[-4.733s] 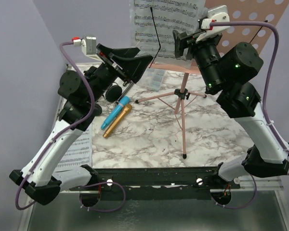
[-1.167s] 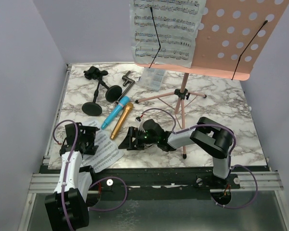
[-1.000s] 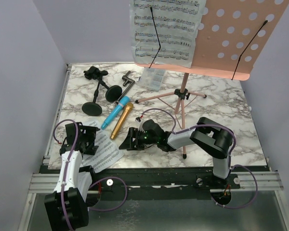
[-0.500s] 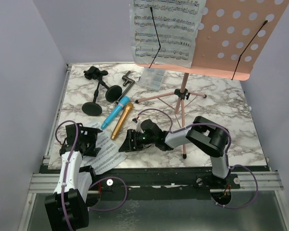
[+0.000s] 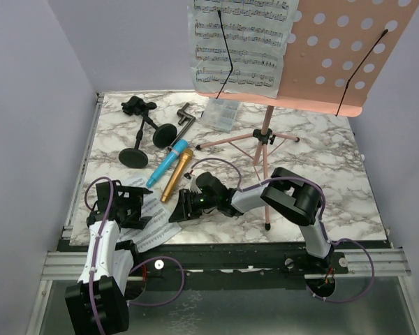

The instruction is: Set up the instrument practice props

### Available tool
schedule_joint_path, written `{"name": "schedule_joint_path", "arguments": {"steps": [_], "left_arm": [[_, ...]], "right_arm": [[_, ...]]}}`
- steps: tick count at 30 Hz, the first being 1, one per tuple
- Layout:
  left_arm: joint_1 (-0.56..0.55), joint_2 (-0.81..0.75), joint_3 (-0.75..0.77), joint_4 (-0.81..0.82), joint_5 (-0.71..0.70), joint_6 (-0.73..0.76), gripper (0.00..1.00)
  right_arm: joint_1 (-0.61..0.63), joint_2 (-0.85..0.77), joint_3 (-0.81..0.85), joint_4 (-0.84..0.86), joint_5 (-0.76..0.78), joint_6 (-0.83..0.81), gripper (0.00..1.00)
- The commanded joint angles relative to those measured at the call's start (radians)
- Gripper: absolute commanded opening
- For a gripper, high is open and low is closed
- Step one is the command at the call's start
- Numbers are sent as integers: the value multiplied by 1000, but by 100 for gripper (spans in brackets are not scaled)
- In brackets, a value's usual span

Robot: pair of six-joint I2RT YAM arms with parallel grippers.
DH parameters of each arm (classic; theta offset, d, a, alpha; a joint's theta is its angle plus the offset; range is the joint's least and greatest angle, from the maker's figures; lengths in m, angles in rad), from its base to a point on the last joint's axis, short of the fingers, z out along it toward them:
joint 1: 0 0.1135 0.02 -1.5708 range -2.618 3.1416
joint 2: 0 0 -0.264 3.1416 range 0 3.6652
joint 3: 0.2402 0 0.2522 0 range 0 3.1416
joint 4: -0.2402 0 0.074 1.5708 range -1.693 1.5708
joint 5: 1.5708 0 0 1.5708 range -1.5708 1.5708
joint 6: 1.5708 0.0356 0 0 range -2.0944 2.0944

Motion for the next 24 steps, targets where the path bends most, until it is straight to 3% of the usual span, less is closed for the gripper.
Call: {"name": "schedule_joint_path", "arguments": {"steps": [1,5,9,17,24], "left_arm": [[-6,-12,-13,-30,11,-42,99],[-6,-14,-30,-22,22,-59,99],[-6,-22,-31,-12,30,-61,99],[-5,-29,46,-17,51,11,99],[-6,-8,280,-27,46,245,99]], "right_arm": [[21,5,7,-104,-3,-10,46],[42,-5,11,-128,2,4,46],[51,16,75,-223,25,-26,37],[50,-9,99,-251,62,-83,1],[51,-128,164,-448,53,-375,1]]}}
